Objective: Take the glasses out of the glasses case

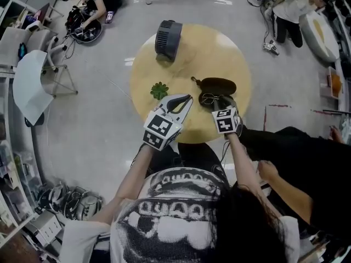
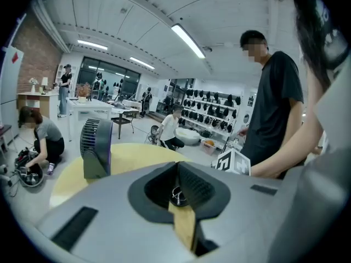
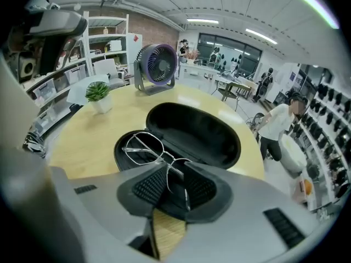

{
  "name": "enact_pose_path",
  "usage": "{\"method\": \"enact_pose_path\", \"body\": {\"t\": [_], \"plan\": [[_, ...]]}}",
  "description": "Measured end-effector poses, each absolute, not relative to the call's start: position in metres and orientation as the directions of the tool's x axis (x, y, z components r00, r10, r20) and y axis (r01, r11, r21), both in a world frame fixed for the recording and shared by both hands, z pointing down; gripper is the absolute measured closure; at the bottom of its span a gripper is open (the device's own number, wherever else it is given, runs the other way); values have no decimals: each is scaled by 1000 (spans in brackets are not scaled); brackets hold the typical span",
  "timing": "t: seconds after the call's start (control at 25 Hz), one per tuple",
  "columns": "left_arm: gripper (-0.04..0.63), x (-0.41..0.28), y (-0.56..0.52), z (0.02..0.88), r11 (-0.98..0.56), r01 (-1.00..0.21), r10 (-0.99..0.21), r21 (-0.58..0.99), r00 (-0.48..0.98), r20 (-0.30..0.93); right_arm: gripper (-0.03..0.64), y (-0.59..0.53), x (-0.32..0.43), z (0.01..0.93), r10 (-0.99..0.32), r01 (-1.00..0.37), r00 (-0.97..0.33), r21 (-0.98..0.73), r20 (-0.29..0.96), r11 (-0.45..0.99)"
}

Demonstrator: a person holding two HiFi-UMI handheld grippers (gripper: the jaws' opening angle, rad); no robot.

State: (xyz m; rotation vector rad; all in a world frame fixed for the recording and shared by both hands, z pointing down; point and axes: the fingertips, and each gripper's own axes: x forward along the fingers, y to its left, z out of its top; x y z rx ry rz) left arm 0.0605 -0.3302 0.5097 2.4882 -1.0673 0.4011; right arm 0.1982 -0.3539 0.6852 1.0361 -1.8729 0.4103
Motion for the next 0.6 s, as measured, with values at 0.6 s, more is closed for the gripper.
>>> {"method": "enact_pose_path", "body": {"t": [0.6], "plan": [[572, 55, -318, 508, -635, -739, -626, 226, 664, 409, 595, -341, 183, 660, -495, -833, -359, -33, 791, 552]]}}
